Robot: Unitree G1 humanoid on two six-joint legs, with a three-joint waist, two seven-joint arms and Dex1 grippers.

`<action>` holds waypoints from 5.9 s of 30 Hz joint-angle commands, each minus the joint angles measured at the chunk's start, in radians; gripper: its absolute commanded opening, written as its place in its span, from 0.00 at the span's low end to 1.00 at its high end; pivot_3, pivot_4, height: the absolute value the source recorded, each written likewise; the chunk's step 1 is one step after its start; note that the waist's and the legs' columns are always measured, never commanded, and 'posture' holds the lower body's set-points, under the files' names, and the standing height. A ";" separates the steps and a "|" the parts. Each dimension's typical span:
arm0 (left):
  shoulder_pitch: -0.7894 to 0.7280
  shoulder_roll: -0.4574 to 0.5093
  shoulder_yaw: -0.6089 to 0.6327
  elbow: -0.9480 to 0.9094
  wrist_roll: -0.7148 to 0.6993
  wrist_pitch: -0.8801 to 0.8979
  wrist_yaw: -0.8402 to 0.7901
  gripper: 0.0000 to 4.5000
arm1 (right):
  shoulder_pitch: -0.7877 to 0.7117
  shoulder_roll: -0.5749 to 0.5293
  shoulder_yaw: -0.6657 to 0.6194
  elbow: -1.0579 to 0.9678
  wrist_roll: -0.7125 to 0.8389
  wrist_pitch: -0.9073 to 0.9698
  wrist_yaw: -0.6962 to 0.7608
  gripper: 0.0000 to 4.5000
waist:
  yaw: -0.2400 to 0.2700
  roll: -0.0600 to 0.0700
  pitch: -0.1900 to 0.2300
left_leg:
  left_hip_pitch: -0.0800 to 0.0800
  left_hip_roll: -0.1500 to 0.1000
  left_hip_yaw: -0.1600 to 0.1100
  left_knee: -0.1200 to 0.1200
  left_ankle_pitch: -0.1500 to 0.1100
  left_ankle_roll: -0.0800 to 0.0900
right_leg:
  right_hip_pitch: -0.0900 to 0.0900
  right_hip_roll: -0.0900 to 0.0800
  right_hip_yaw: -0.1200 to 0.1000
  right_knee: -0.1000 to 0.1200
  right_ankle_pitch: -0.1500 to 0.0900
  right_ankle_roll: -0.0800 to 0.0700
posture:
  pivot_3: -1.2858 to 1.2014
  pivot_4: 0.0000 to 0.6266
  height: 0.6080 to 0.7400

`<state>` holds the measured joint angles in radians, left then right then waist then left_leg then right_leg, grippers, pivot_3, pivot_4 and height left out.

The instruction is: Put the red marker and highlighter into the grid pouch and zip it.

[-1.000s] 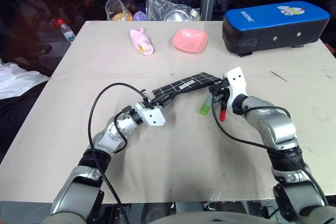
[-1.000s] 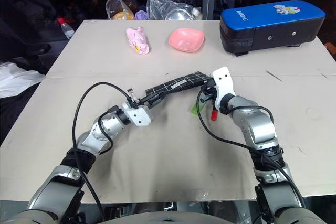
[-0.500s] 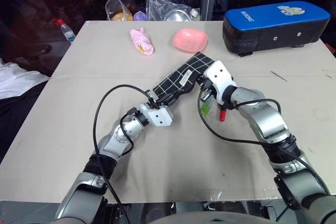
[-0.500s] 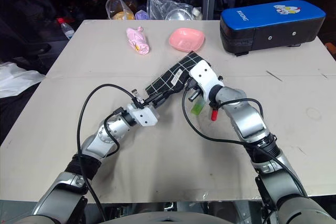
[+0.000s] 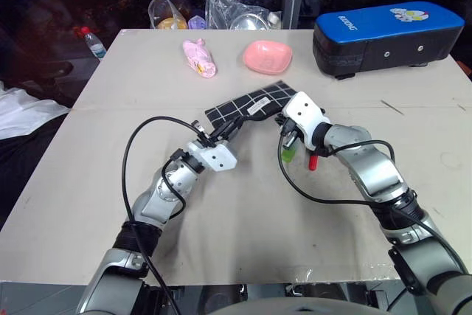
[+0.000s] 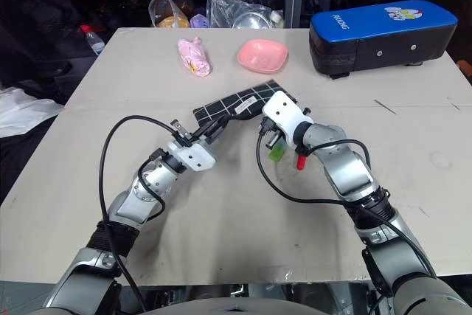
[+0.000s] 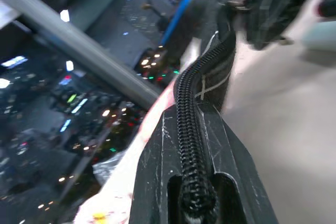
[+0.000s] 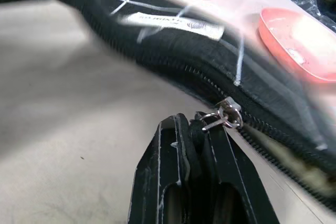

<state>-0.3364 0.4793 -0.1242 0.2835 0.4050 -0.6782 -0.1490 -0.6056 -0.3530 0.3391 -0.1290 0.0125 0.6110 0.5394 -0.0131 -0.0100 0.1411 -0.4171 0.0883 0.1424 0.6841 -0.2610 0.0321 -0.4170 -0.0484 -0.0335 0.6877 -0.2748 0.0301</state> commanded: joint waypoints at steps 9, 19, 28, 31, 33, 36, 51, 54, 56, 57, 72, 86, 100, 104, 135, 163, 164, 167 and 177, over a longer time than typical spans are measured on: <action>-0.016 -0.002 -0.010 -0.026 0.010 0.000 0.024 0.01 | -0.020 0.012 0.008 -0.045 0.002 -0.013 0.057 0.00 | 0.000 0.000 0.000 | 0.000 0.000 0.000 0.000 0.000 0.000 | 0.000 0.000 0.000 0.000 0.000 0.000 | 0.52 0.24 0.83; -0.014 0.015 -0.050 -0.018 0.015 -0.039 -0.011 0.01 | -0.028 0.011 0.036 -0.053 -0.011 -0.018 0.101 0.00 | 0.000 0.000 0.000 | 0.000 0.000 0.000 0.000 0.000 0.000 | 0.000 0.000 0.000 0.000 0.000 0.000 | 0.52 0.24 0.83; -0.013 0.022 -0.074 -0.007 0.019 -0.068 -0.043 0.01 | -0.047 0.007 0.077 -0.042 -0.035 -0.050 0.153 0.00 | 0.000 0.000 0.000 | 0.000 0.000 0.000 0.000 0.000 0.000 | 0.000 0.000 0.000 0.000 0.000 0.000 | 0.52 0.24 0.83; -0.019 0.021 -0.081 -0.004 0.025 -0.071 -0.042 0.01 | -0.053 0.017 0.098 -0.048 -0.039 -0.058 0.177 0.00 | 0.000 0.000 0.000 | 0.000 0.000 0.000 0.000 0.000 0.000 | 0.000 0.000 0.000 0.000 0.000 0.000 | 0.52 0.24 0.83; -0.019 0.018 -0.074 -0.006 0.031 -0.063 -0.029 0.01 | -0.056 0.020 0.111 -0.053 -0.040 -0.061 0.194 0.00 | 0.000 0.000 0.000 | 0.000 0.000 0.000 0.000 0.000 0.000 | 0.000 0.000 0.000 0.000 0.000 0.000 | 0.52 0.24 0.83; -0.024 0.018 -0.064 -0.002 0.038 -0.054 -0.016 0.01 | -0.057 0.018 0.128 -0.063 -0.043 -0.066 0.220 0.00 | 0.000 0.000 0.000 | 0.000 0.000 0.000 0.000 0.000 0.000 | 0.000 0.000 0.000 0.000 0.000 0.000 | 0.52 0.24 0.83; -0.022 0.018 -0.121 0.002 0.064 -0.093 -0.051 0.01 | -0.076 0.056 0.185 -0.058 -0.082 -0.068 0.243 0.00 | 0.000 0.000 0.000 | 0.000 0.000 0.000 0.000 0.000 0.000 | 0.000 0.000 0.000 0.000 0.000 0.000 | 0.52 0.24 0.83; -0.009 0.022 -0.112 -0.006 0.061 -0.091 -0.049 0.01 | -0.085 0.055 0.158 -0.032 -0.096 -0.055 0.222 0.00 | 0.000 0.000 0.000 | 0.000 0.000 0.000 0.000 0.000 0.000 | 0.000 0.000 0.000 0.000 0.000 0.000 | 0.52 0.24 0.83; 0.002 0.029 -0.105 -0.013 0.059 -0.092 -0.046 0.01 | -0.095 0.044 0.142 -0.013 -0.100 -0.061 0.221 0.00 | 0.000 0.000 0.000 | 0.000 0.000 0.000 0.000 0.000 0.000 | 0.000 0.000 0.000 0.000 0.000 0.000 | 0.52 0.24 0.83; 0.006 0.031 -0.103 -0.016 0.059 -0.092 -0.046 0.01 | -0.099 0.040 0.136 -0.006 -0.099 -0.064 0.220 0.00 | 0.000 0.000 0.000 | 0.000 0.000 0.000 0.000 0.000 0.000 | 0.000 0.000 0.000 0.000 0.000 0.000 | 0.52 0.24 0.83; 0.009 0.043 -0.107 -0.019 0.071 -0.099 -0.056 0.01 | -0.094 0.081 0.223 -0.052 -0.102 -0.075 0.272 0.00 | 0.000 0.000 0.000 | 0.000 0.000 0.000 0.000 0.000 0.000 | -0.001 0.000 0.000 0.000 0.000 0.000 | 0.52 0.24 0.83; 0.036 0.008 -0.047 -0.033 0.007 -0.025 -0.035 0.00 | -0.028 -0.022 0.095 -0.103 -0.066 -0.043 0.307 0.63 | 0.002 0.000 0.000 | -0.001 0.000 0.000 0.000 0.000 0.000 | -0.001 0.000 0.000 0.000 0.000 0.000 | 0.52 0.24 0.83; 0.080 0.017 -0.021 -0.141 -0.082 0.060 -0.109 0.00 | -0.009 -0.029 -0.213 -0.126 0.185 0.146 0.220 0.64 | 0.000 0.000 0.000 | -0.001 0.000 -0.002 0.000 -0.001 0.001 | -0.001 0.000 -0.001 -0.001 0.000 0.000 | 0.52 0.24 0.83; 0.086 0.016 -0.020 -0.163 -0.088 0.073 -0.121 0.00 | -0.011 -0.023 -0.194 -0.088 0.165 0.116 0.184 0.25 | 0.002 0.000 0.001 | -0.001 0.000 -0.001 0.000 0.000 0.000 | -0.001 0.000 -0.001 -0.001 0.000 0.000 | 0.52 0.24 0.83; 0.069 0.014 -0.025 -0.204 -0.087 0.118 -0.144 0.00 | -0.299 -0.015 0.255 0.434 -0.525 -0.886 0.075 0.97 | -0.001 0.001 0.001 | -0.001 0.001 0.008 0.000 0.001 -0.001 | -0.003 0.000 0.001 0.000 0.000 0.000 | 0.52 0.24 0.83; 0.107 -0.020 0.009 -0.226 -0.121 0.201 -0.142 0.00 | 0.296 -0.044 -0.319 -0.296 0.074 0.183 0.004 0.97 | 0.001 0.000 0.001 | 0.000 0.000 0.001 0.000 0.000 -0.001 | -0.002 0.000 0.003 0.001 0.000 0.000 | 0.52 0.24 0.83; 0.106 -0.020 0.009 -0.226 -0.122 0.202 -0.142 0.00 | 0.319 -0.019 -0.315 -0.311 0.069 0.212 -0.033 0.97 | 0.001 0.000 0.001 | 0.000 0.000 0.001 0.000 0.000 -0.001 | -0.002 0.001 0.002 0.001 0.000 0.000 | 0.52 0.24 0.83; 0.103 -0.024 0.006 -0.224 -0.122 0.205 -0.143 0.00 | 0.375 0.057 -0.300 -0.354 0.078 0.288 -0.108 0.97 | 0.001 0.000 0.001 | 0.000 0.000 0.001 -0.001 0.000 -0.001 | -0.002 0.001 0.003 0.001 0.000 0.000 | 0.52 0.24 0.83; 0.105 -0.031 0.003 -0.229 -0.115 0.207 -0.146 0.00 | 0.428 0.232 -0.272 -0.352 0.022 0.399 -0.353 0.69 | 0.003 0.000 0.001 | 0.000 0.000 0.000 -0.001 0.000 -0.001 | -0.002 0.000 0.002 0.000 0.000 0.000 | 0.52 0.24 0.83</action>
<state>-0.2284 0.4483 -0.1288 0.0999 0.3026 -0.4670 -0.3002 -0.1911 -0.1230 0.0546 -0.4652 0.0536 1.0032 0.2210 -0.0106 -0.0104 0.1421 -0.4176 0.0880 0.1424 0.6835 -0.2607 0.0315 -0.4189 -0.0483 -0.0313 0.6882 -0.2748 0.0300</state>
